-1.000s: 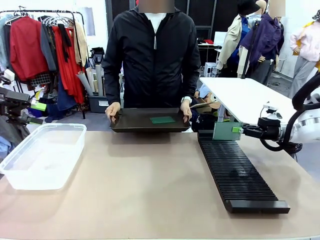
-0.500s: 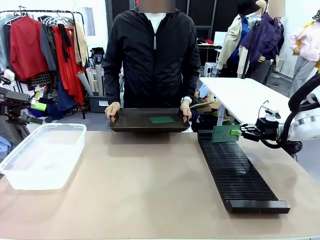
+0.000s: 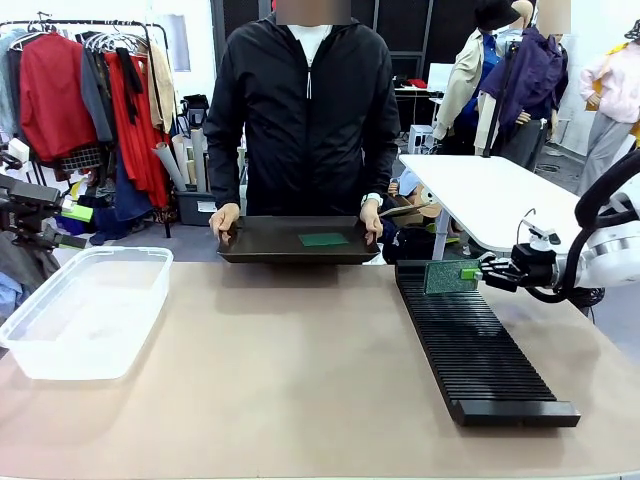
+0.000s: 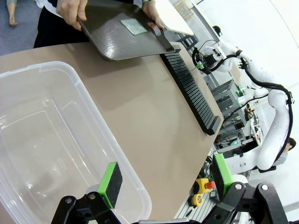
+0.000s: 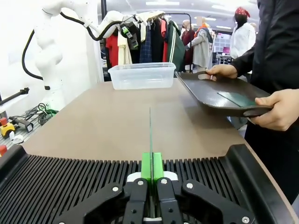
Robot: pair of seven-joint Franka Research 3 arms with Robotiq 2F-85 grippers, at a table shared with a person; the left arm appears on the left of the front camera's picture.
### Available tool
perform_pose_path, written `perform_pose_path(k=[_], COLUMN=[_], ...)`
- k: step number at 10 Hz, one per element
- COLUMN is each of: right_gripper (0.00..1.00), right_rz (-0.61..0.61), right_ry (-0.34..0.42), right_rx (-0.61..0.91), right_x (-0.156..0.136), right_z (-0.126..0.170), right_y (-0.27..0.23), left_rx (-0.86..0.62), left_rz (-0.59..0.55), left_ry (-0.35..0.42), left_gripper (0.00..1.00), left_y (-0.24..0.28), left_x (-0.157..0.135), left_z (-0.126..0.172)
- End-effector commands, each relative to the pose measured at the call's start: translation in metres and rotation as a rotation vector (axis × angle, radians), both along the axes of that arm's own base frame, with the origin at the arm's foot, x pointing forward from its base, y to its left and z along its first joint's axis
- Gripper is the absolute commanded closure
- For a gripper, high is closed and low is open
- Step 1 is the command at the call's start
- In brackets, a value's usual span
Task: Sort PCBs into racks and boxes based on the side picked up.
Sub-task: If the short side of the Blank PCB is picked up, insert it into the PCB Rack ; if the long side is picked up, place it in the Organizing box.
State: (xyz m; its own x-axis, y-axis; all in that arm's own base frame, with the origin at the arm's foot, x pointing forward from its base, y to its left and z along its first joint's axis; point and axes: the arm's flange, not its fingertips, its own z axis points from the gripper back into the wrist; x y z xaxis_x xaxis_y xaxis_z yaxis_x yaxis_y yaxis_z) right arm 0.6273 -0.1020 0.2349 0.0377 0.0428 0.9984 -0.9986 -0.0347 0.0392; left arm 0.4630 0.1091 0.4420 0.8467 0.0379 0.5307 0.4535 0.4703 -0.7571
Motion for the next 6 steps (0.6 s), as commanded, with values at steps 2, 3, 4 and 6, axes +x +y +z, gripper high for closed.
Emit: perform_pose_path(k=[2, 3, 4, 6], right_gripper=[1.0, 1.0, 1.0, 1.0], right_rz=[-0.031, -0.033, -0.039, -0.047], right_ry=[-0.017, -0.017, -0.017, -0.014], right_rx=[-0.021, -0.021, -0.021, -0.028], right_x=[-0.0064, -0.0069, -0.0075, -0.0085], right_z=[-0.0084, -0.0092, -0.009, -0.0101], right_y=[0.0025, 0.0033, 0.0045, 0.0058], left_rx=[-0.001, -0.001, -0.001, -0.001], left_rz=[0.001, 0.001, 0.001, 0.001], left_ry=[0.003, 0.003, 0.003, 0.003], left_gripper=[0.0, 0.0, 0.0, 0.0], left_y=[-0.0001, -0.0001, -0.0001, -0.0001], left_x=[-0.0007, -0.0007, -0.0007, -0.0007], left_z=[0.0024, 0.0024, 0.0024, 0.0024])
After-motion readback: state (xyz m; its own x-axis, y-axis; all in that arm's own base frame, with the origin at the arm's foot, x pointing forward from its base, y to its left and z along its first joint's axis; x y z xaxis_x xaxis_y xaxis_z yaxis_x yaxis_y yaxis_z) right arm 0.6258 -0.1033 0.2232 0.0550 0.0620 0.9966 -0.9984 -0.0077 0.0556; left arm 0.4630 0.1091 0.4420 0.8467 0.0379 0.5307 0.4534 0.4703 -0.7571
